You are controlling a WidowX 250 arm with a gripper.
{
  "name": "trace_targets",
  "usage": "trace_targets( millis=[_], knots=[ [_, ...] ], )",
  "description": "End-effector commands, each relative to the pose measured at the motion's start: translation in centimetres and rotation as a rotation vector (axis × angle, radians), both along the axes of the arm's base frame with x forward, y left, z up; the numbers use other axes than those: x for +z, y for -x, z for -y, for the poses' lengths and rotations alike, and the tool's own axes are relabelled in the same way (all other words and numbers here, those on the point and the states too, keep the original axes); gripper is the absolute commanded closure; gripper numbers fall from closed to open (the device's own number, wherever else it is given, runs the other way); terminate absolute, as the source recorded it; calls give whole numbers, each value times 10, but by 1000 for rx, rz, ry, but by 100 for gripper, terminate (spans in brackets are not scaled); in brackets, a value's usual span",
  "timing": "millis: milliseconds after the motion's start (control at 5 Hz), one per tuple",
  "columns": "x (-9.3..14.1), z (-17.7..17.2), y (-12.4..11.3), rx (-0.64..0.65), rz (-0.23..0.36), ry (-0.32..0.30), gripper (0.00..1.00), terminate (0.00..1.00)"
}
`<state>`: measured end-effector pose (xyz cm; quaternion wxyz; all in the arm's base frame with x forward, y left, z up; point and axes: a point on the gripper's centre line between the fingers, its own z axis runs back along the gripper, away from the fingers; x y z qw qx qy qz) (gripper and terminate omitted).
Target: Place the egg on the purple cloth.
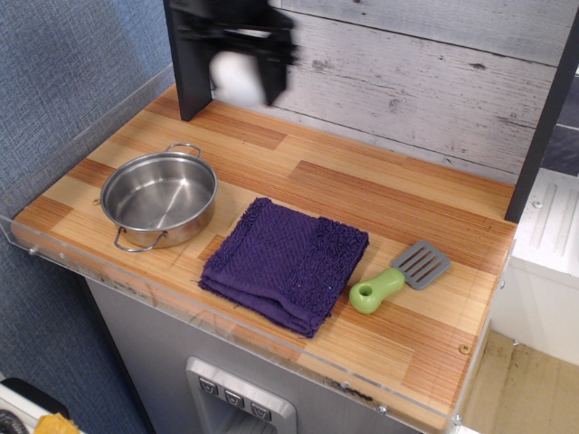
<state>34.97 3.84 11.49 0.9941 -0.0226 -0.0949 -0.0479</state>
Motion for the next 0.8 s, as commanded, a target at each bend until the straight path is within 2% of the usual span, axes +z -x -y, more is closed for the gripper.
trace_targets(
  millis=[0,200,400,600],
  knots=[
    [-25,67,-29,-87,-15,-36,100,0],
    [-19,68,-7,-107,-15,-64,100,0],
    [3,56,15,-85,25,-65,100,0],
    [14,49,37,-79,52,-58,100,0]
  ],
)
